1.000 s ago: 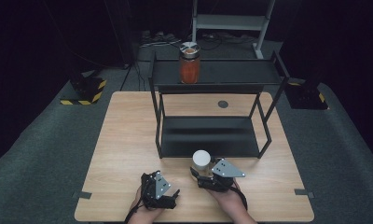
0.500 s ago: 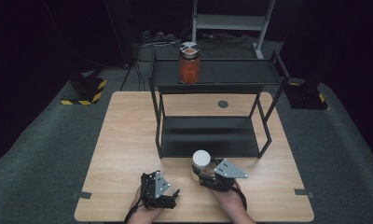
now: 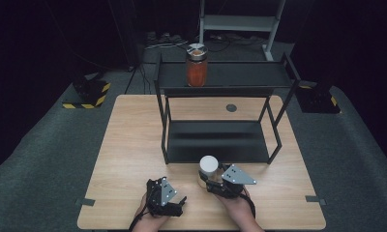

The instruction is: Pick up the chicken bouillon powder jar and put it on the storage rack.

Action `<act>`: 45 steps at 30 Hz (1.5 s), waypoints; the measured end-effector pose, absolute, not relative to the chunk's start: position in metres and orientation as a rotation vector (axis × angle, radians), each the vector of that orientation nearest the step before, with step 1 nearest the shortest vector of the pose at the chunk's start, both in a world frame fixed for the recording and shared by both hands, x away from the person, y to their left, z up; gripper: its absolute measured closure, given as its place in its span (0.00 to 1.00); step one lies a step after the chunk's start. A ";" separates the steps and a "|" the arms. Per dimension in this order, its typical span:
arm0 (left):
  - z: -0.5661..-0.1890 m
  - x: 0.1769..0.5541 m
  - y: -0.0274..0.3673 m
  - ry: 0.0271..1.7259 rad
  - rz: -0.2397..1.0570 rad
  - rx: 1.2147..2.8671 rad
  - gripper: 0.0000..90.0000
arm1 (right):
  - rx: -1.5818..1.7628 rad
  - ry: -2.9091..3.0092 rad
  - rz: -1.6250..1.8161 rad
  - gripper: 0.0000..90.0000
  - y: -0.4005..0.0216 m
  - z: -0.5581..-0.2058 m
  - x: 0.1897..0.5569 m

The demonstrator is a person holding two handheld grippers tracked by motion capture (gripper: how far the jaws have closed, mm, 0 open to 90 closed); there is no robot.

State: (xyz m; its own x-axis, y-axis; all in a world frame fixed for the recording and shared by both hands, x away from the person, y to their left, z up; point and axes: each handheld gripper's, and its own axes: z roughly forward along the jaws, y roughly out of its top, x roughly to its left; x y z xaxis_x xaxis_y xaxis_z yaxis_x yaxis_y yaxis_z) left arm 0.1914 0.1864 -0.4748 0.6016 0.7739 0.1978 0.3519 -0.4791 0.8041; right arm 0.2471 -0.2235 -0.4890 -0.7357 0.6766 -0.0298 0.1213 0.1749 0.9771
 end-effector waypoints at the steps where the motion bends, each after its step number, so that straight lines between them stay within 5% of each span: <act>1: -0.475 0.191 0.186 0.885 0.721 2.082 0.01 | 0.748 1.996 1.588 0.37 -0.224 -0.488 0.247; 45: -0.474 0.191 0.185 0.876 0.730 2.092 0.01 | 0.823 1.786 1.558 0.37 -0.301 -0.425 0.245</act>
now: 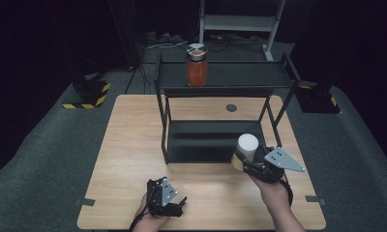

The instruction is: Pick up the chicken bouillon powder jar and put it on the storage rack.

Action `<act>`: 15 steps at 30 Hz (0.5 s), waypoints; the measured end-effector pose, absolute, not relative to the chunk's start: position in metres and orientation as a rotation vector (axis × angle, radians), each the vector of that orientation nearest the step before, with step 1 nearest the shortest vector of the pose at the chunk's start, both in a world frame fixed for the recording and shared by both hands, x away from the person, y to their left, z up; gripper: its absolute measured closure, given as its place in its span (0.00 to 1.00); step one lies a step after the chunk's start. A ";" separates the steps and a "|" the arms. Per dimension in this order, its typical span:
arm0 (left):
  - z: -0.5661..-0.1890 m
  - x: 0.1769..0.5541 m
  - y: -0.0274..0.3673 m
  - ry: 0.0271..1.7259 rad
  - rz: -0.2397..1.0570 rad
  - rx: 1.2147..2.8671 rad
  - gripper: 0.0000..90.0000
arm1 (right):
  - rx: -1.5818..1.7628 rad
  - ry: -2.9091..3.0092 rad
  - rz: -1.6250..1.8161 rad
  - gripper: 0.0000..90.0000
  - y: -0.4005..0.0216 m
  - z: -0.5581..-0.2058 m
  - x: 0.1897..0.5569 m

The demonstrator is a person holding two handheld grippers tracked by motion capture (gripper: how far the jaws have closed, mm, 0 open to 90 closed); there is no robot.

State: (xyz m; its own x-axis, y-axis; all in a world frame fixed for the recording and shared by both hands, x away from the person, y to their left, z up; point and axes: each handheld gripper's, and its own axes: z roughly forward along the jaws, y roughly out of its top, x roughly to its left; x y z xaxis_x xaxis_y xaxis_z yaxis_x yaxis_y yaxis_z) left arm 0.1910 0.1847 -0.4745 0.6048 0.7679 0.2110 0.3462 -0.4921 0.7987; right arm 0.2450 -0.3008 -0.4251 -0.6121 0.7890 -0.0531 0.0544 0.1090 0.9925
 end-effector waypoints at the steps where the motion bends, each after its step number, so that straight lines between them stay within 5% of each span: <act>1: -0.475 0.191 0.185 0.876 0.730 2.092 0.01 | 0.823 1.784 1.558 0.37 -0.302 -0.424 0.245; 15: -0.475 0.191 0.184 0.875 0.729 2.093 0.01 | 0.819 1.748 1.562 0.37 -0.308 -0.398 0.251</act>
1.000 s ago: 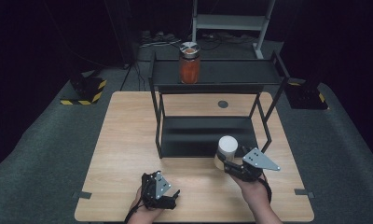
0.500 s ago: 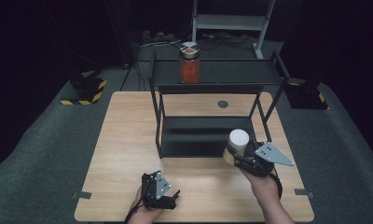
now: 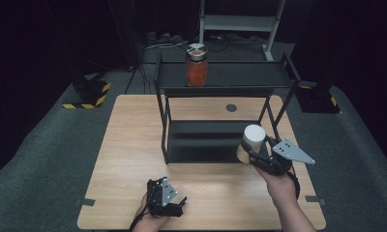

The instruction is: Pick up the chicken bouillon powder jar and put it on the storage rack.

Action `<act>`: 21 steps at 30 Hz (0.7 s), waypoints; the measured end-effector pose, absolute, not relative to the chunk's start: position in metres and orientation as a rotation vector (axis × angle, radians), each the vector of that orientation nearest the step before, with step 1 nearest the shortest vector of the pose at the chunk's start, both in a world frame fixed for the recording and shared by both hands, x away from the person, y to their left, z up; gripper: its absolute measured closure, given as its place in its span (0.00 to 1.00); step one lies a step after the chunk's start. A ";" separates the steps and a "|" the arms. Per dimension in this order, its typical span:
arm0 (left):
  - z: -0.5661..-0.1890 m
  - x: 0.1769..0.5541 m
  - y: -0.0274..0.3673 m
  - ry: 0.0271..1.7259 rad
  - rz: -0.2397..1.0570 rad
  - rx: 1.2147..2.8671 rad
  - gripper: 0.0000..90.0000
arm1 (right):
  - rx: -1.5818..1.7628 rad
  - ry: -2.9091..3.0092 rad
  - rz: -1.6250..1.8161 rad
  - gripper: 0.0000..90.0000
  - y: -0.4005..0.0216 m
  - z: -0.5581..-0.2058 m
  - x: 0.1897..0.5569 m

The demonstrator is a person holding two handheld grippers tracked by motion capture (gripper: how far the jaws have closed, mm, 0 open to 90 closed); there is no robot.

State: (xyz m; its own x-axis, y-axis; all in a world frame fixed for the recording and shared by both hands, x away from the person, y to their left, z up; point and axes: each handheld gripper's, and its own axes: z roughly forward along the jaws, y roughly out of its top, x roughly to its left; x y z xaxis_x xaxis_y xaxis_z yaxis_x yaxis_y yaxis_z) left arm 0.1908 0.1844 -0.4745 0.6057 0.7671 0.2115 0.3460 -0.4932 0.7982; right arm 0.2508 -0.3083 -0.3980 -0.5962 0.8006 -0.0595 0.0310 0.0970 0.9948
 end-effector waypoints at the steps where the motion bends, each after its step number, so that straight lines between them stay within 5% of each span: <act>1: -0.474 0.191 0.185 0.872 0.732 2.096 0.01 | 0.817 1.743 1.562 0.37 -0.309 -0.396 0.251; 21: -0.474 0.191 0.185 0.871 0.732 2.095 0.01 | 0.806 1.692 1.579 0.37 -0.316 -0.364 0.254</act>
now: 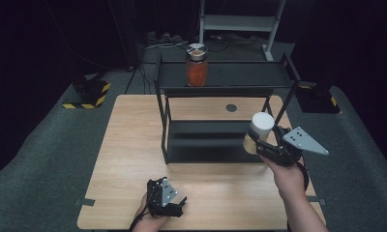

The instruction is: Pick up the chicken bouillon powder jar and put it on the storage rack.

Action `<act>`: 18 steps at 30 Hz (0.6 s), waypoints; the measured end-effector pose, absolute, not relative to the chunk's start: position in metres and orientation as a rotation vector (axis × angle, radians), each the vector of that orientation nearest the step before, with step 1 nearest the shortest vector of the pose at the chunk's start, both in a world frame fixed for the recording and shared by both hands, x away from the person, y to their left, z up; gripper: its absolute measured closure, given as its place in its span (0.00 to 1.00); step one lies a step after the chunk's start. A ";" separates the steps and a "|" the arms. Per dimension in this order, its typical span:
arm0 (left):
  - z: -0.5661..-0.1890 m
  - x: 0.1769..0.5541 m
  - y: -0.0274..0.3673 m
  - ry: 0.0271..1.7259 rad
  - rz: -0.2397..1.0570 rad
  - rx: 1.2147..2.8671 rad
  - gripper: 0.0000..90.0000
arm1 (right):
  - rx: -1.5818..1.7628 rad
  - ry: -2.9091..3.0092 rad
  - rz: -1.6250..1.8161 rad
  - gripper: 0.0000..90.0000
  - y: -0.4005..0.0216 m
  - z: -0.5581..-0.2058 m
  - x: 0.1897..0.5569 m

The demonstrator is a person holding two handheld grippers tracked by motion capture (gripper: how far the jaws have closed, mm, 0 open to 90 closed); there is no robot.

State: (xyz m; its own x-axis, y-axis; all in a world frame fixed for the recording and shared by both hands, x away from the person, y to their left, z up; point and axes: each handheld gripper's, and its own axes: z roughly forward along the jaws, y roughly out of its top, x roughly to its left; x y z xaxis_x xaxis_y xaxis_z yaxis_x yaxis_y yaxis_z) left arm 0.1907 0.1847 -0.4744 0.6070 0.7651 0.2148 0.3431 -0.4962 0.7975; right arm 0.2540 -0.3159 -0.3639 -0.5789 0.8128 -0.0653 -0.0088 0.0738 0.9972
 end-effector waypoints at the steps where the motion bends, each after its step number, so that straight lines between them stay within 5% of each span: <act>1: -0.474 0.191 0.185 0.871 0.732 2.095 0.01 | 0.804 1.690 1.578 0.37 -0.316 -0.362 0.254; 18: -0.475 0.190 0.185 0.867 0.738 2.090 0.01 | 0.783 1.650 1.590 0.37 -0.314 -0.335 0.259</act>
State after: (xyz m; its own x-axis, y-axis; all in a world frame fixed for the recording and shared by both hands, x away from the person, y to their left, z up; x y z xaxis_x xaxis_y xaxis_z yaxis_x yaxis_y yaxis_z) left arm 0.1896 0.1849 -0.4750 0.6056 0.7654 0.2178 0.3379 -0.4951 0.8004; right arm 0.2588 -0.3144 -0.3353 -0.5687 0.8189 -0.0775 -0.0473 0.0616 0.9970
